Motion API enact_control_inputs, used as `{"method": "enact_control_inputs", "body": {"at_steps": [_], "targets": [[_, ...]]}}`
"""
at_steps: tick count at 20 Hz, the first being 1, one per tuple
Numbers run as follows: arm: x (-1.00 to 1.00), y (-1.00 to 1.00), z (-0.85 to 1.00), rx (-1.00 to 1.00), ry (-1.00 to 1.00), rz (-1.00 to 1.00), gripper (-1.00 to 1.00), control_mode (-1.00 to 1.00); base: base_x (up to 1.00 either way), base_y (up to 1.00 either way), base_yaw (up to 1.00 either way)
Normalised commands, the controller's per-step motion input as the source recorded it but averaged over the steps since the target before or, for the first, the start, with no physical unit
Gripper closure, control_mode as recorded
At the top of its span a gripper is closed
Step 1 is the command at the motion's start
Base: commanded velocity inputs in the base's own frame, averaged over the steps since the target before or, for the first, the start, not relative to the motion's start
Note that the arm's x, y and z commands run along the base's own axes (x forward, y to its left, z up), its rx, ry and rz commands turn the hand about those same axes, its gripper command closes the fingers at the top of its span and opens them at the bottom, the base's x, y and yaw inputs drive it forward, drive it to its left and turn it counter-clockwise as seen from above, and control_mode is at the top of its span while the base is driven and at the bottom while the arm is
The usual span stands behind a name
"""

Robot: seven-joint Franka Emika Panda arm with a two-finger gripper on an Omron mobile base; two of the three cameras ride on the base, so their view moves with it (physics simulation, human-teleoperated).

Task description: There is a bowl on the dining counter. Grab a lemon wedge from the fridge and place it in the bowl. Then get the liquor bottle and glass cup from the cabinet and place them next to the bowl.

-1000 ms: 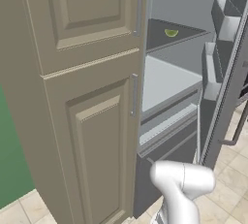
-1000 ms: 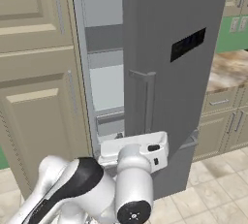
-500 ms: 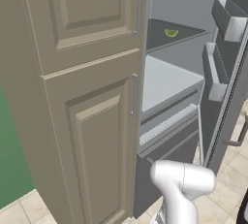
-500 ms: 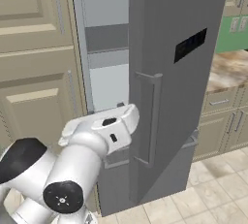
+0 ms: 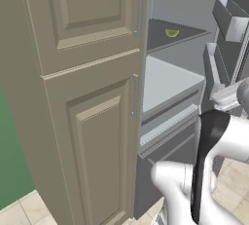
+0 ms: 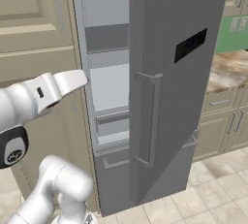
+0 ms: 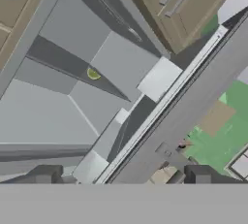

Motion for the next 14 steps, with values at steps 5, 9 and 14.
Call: {"method": "enact_control_inputs", "body": {"at_steps": [5,9,14], "targets": [[0.56,0.2,-0.41,-0.12,0.03,-0.38,-1.0,-1.0,0.0,0.0,0.0],[0.72,0.01,-0.21,-0.01,0.05,-0.26,-1.0,-1.0,0.0,0.0,0.0],[0.69,-0.02,-0.11,0.0,0.03,-0.17,-1.0,-1.0,0.0,0.0,0.0]]}}
